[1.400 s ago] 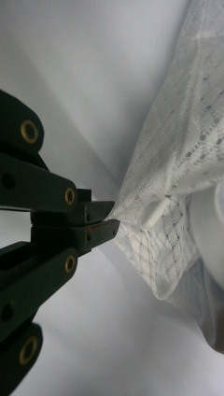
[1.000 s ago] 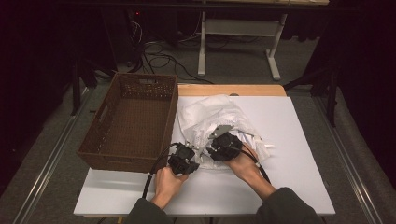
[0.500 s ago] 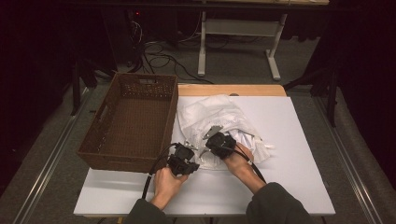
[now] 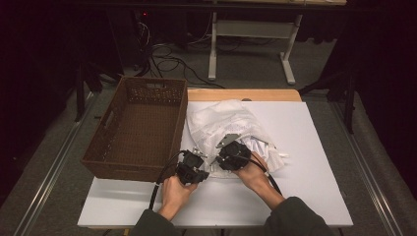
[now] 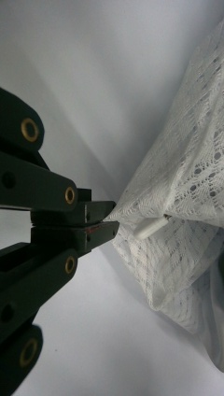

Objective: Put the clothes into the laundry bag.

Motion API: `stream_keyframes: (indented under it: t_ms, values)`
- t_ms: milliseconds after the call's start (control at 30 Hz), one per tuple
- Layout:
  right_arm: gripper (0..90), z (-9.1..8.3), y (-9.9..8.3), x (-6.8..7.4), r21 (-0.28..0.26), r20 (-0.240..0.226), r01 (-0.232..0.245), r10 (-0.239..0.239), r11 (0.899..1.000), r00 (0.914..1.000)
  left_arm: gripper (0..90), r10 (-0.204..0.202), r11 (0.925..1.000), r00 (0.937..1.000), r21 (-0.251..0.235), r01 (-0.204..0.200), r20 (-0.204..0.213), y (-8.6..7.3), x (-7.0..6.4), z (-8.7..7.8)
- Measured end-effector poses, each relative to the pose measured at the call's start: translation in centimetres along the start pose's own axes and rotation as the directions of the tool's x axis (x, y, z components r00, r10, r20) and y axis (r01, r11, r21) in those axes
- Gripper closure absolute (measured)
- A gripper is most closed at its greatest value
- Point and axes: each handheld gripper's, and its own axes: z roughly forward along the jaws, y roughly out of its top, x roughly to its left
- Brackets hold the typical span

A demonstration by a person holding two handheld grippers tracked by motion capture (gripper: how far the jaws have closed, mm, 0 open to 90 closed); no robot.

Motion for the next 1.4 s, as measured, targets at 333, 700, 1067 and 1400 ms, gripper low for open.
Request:
stream_keyframes:
  t_ms: [333, 700, 1067, 1400]
  values:
    - [58.9, -0.6, -1.0, -0.7, 0.063, 0.019, 0.018, -0.019, 0.998, 0.9996, 89.2, 0.004, 1.0000, 1.0000, -0.001, -0.004, -0.002, 0.0, 0.0, -0.1]
    - [83.9, 1.5, 0.2, -1.3, 0.113, 0.035, 0.017, -0.021, 0.993, 0.9992, 89.4, 0.003, 1.0000, 1.0000, -0.002, -0.003, 0.001, 0.0, -0.1, -0.4]
    - [63.9, 1.1, 0.7, -1.9, 0.069, 0.017, -0.039, 0.038, 0.997, 0.9991, 89.2, -0.011, 0.9999, 0.9999, -0.013, 0.011, -0.002, -0.1, 0.3, -0.3]
    - [49.1, -2.5, -1.0, -1.6, 0.027, -0.013, -0.011, 0.011, 1.000, 0.9999, 89.2, -0.017, 0.9998, 0.9999, -0.008, 0.017, -0.002, -0.1, 0.3, -0.1]
